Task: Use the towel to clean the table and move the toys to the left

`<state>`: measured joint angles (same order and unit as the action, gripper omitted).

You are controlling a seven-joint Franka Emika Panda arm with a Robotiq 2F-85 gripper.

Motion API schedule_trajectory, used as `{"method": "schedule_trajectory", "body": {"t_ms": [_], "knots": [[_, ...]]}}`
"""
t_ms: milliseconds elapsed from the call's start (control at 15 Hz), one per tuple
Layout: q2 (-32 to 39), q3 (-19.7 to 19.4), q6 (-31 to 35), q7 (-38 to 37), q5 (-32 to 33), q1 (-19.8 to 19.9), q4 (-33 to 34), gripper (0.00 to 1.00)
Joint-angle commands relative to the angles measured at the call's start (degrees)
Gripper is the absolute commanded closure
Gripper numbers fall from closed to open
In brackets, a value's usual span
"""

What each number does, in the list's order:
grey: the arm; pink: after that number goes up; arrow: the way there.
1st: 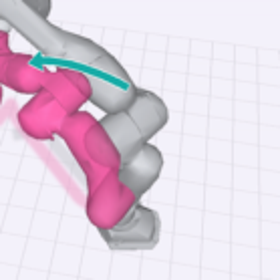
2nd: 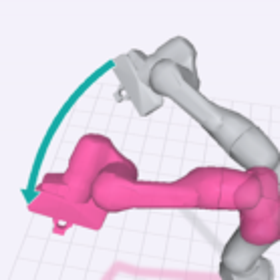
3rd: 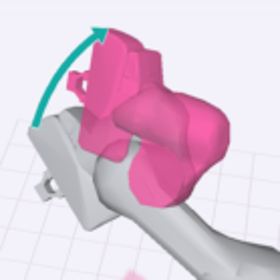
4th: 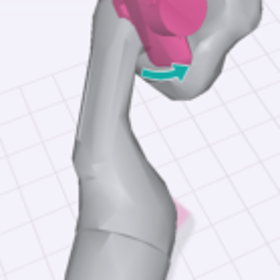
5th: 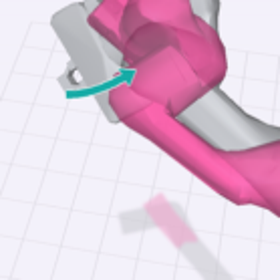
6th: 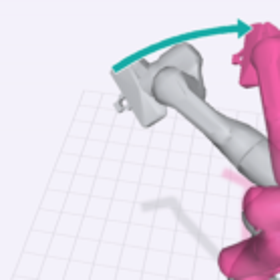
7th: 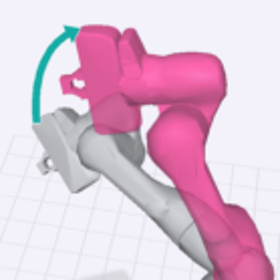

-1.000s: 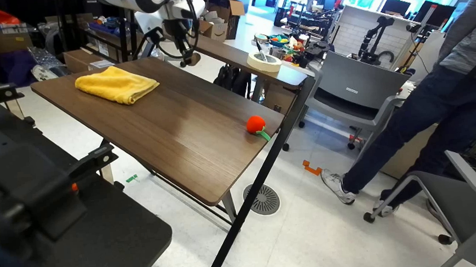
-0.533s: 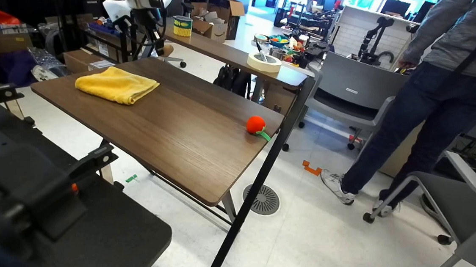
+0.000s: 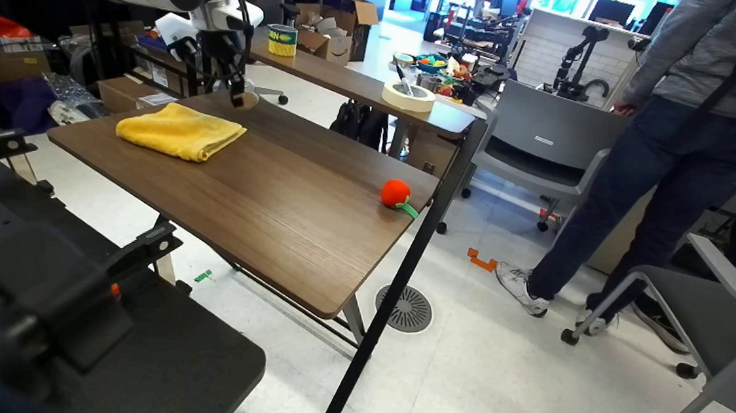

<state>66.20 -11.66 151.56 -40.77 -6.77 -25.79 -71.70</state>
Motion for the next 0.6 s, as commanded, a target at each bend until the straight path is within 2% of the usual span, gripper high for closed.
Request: {"method": "schedule_trajectory", "body": {"t_ms": [0,67,200,467,533], "knots": [[2.1,0.2,-3.2,-2.2,3.5,0.1,4.1,0.67],[2.1,-0.1,-3.3,-2.8,3.9,0.1,4.0,0.65],[0.3,-1.7,-3.4,-3.3,5.9,-0.5,1.3,0.51],[-8.3,-4.6,2.6,-1.8,9.2,0.4,-12.1,0.23],[-9.7,-6.3,4.0,-2.7,9.7,0.6,-14.4,0.15]]}}
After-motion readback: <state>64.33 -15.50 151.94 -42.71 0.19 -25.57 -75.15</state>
